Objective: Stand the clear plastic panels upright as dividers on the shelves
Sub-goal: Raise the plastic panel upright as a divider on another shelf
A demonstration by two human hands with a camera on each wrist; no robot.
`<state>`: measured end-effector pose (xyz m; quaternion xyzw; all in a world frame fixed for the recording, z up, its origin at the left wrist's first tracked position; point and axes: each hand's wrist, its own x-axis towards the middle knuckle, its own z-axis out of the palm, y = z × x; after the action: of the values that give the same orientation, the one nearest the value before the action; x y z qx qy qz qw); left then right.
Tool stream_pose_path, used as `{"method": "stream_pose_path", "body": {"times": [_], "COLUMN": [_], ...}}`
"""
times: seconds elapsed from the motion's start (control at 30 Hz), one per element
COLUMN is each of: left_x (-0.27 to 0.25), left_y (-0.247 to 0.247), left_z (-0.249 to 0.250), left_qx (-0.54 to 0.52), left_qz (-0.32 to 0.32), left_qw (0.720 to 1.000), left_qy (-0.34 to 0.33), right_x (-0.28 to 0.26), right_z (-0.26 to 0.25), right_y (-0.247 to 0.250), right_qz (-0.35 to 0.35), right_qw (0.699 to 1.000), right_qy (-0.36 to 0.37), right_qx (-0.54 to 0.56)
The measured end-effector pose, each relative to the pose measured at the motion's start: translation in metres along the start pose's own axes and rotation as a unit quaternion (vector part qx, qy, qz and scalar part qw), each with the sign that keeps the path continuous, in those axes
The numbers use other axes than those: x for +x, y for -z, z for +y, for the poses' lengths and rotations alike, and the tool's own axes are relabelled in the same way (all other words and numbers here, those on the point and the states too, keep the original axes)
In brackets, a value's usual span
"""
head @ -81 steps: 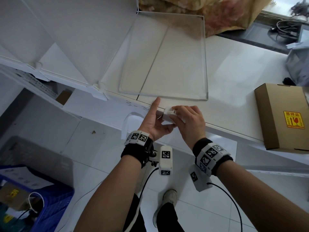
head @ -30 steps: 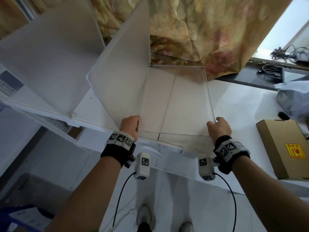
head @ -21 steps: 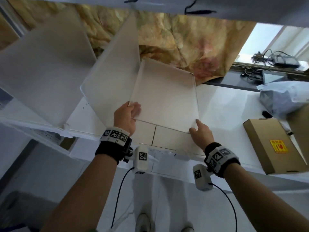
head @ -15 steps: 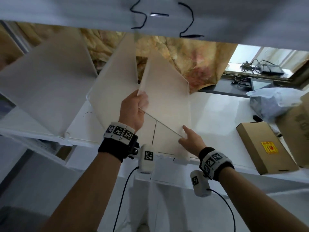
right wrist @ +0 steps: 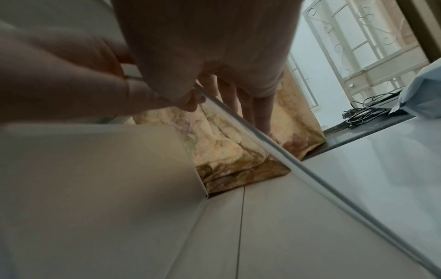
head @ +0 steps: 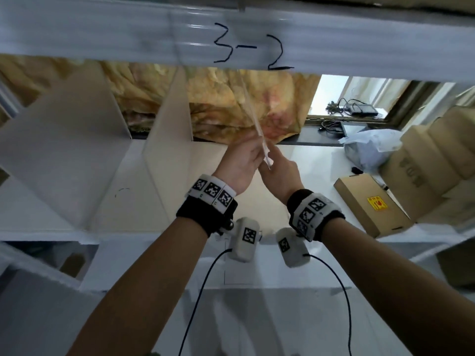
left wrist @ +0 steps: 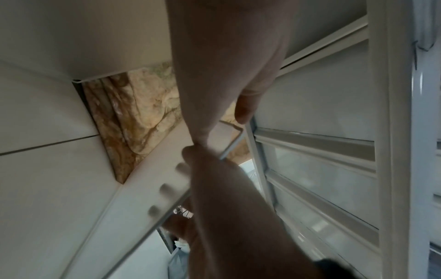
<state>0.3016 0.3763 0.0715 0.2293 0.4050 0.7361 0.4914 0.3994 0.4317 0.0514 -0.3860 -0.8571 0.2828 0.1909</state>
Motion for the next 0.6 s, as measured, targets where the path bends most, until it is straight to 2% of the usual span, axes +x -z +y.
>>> {"method": "stream_pose_path", "body": {"times": [0.07, 0.23, 0.37, 0.47, 0.6], "left_x": [0.002, 0.004, 0.004, 0.001, 0.001], "left_y": [-0.002, -0.008, -0.005, 0.004, 0.026], "left_z": [0.003, 0.014, 0.011, -0.001, -0.039], "left_qx": [0.009, 0.124, 0.138, 0.117, 0.150], "left_qz": [-0.013, -0.026, -0.040, -0.009, 0.041], "left_qw": [1.000, 0.991, 0.988, 0.989, 0.970], "left_qy": [0.009, 0.040, 0.064, 0.093, 0.187], "right_x": [0.004, 0.005, 0.011, 0.013, -0.006], "right_z": [-0.006, -0.028, -0.028, -0.011, -0.012], "right_y": [0.008, 0.026, 0.047, 0.064, 0.082], "right_qz": [0.012, 0.066, 0.099, 0.171, 0.201], "right_qw": [1.000, 0.997, 0.995, 0.982, 0.965], "right_qy": [-0.008, -0.031, -0.030, -0.043, -0.070], "right_qx": [0.002, 0.013, 0.014, 0.066, 0.157]}}
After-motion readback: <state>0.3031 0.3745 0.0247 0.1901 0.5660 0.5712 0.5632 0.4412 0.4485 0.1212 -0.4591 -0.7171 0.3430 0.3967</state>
